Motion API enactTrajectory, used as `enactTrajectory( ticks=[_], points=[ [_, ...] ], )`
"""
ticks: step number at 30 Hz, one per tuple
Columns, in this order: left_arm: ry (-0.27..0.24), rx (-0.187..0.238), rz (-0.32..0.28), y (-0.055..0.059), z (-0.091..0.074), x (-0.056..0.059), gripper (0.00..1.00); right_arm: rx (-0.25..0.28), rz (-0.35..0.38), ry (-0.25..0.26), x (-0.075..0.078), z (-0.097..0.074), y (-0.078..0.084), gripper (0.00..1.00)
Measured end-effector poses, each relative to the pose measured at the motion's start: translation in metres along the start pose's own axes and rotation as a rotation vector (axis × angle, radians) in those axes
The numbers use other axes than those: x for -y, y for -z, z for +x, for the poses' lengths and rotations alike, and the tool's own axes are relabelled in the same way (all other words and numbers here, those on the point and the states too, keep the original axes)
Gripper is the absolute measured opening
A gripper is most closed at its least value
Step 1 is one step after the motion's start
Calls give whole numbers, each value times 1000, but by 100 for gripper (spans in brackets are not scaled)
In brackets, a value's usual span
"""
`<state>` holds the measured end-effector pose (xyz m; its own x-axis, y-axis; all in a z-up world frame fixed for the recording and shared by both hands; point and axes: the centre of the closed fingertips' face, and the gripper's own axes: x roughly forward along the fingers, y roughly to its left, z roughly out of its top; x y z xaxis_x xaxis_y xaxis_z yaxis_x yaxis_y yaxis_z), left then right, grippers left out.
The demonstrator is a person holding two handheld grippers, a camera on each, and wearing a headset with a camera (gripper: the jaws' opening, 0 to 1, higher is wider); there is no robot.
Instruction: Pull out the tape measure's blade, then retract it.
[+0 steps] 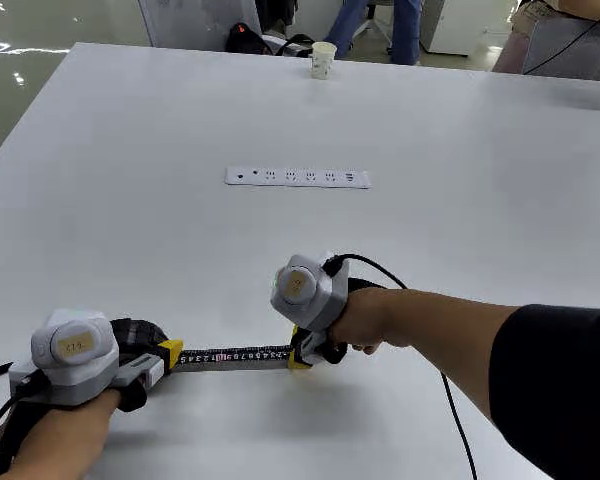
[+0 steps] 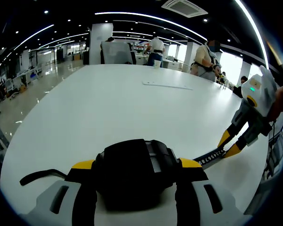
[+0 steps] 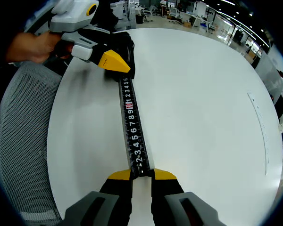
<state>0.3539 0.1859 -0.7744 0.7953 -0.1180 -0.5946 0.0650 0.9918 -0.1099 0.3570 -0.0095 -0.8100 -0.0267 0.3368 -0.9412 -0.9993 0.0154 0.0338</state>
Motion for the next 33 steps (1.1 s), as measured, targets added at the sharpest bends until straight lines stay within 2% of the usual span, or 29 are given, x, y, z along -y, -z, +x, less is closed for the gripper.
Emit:
enactTrajectory(
  ticks=[33],
  points=[
    [2, -3, 0, 0, 1, 0, 63, 15, 3, 10, -2, 3, -10, 11]
  ],
)
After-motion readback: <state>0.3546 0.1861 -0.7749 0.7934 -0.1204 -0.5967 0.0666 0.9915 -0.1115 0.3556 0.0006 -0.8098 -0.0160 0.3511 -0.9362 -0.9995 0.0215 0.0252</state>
